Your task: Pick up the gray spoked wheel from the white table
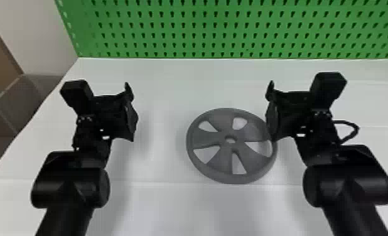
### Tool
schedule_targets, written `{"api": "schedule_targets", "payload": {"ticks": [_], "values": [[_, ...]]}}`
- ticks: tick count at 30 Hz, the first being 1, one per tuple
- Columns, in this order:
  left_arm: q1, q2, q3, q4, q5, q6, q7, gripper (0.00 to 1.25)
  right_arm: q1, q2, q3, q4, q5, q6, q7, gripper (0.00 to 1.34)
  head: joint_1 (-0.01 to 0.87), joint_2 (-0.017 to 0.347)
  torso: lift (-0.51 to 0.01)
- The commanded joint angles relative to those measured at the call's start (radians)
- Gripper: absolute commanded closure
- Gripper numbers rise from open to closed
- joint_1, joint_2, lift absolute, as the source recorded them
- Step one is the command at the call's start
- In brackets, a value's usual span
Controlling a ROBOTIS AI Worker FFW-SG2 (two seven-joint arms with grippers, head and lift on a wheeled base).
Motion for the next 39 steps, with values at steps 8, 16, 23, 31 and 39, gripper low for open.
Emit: {"api": "schedule_targets", "payload": {"ticks": [8, 16, 23, 31, 39], "values": [[0.057, -0.026, 0.026, -0.025, -0.054, -0.046, 0.081, 0.00, 0.086, 0.014, -0.186, -0.092, 0.003, 0.026, 0.124, 0.00, 0.778, 0.072, -0.097], [0.055, -0.029, 0.025, -0.018, -0.037, -0.060, 0.087, 0.00, 0.087, 0.026, -0.195, -0.094, 0.023, 0.021, 0.123, 0.00, 0.776, 0.072, -0.097], [0.055, -0.028, 0.025, -0.018, -0.034, -0.051, 0.087, 0.02, 0.080, 0.021, -0.175, -0.178, 0.075, 0.199, 0.121, 0.03, 0.778, 0.072, -0.097], [0.055, -0.028, 0.020, -0.018, -0.040, -0.041, 0.087, 0.13, 0.021, -0.005, -0.137, -0.252, 0.063, 0.479, 0.123, 0.10, 0.778, 0.072, -0.097], [0.055, -0.026, 0.018, -0.020, -0.043, -0.038, 0.074, 0.14, -0.077, -0.041, -0.104, -0.275, -0.012, 0.785, 0.123, 0.10, 0.778, 0.072, -0.097]]}}
